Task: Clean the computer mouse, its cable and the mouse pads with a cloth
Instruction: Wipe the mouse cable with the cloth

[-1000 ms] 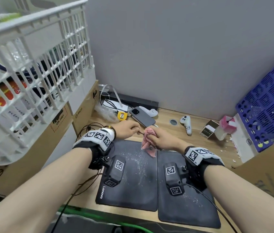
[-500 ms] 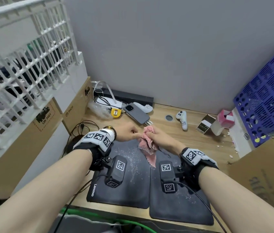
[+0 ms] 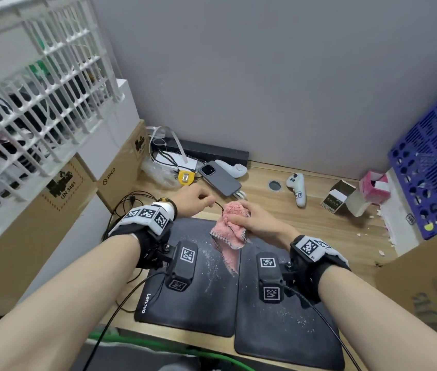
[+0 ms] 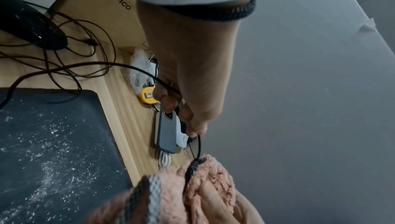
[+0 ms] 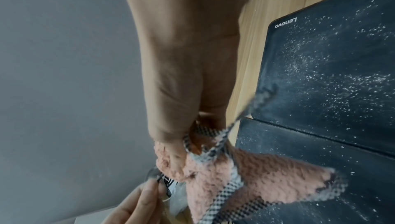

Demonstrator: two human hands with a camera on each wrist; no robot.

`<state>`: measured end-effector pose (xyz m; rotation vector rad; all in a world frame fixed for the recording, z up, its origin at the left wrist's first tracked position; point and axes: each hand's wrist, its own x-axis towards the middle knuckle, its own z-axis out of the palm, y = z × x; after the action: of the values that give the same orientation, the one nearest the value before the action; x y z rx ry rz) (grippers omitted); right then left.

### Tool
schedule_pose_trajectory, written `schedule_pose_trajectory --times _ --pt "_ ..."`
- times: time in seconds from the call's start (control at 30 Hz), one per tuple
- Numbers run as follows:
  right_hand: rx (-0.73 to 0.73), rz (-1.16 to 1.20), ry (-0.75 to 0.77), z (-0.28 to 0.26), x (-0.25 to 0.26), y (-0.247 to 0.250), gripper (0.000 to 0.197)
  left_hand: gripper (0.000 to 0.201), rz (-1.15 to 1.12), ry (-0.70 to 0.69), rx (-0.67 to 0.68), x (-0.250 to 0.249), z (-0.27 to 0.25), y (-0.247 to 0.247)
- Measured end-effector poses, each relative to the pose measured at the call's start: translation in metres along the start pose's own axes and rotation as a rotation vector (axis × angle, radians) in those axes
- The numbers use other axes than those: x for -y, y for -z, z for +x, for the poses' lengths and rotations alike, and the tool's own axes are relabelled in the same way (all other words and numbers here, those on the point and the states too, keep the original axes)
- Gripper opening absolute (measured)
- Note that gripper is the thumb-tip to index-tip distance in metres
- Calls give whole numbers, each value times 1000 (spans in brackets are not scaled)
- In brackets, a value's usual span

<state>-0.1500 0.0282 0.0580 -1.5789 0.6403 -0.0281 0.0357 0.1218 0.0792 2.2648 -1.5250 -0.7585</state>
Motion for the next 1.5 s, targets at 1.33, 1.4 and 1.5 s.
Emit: schedule_pose_trajectory --times 1.33,1.4,1.5 --pt "-117 -140 25 20 -3 -3 19 33 -106 -70 71 7 3 -13" --pt "-117 -247 38 25 -6 -6 23 35 -142 -69 96 15 2 -15" --pt "-115 -340 82 32 -9 -11 32 34 -193 -47 123 26 -1 -13"
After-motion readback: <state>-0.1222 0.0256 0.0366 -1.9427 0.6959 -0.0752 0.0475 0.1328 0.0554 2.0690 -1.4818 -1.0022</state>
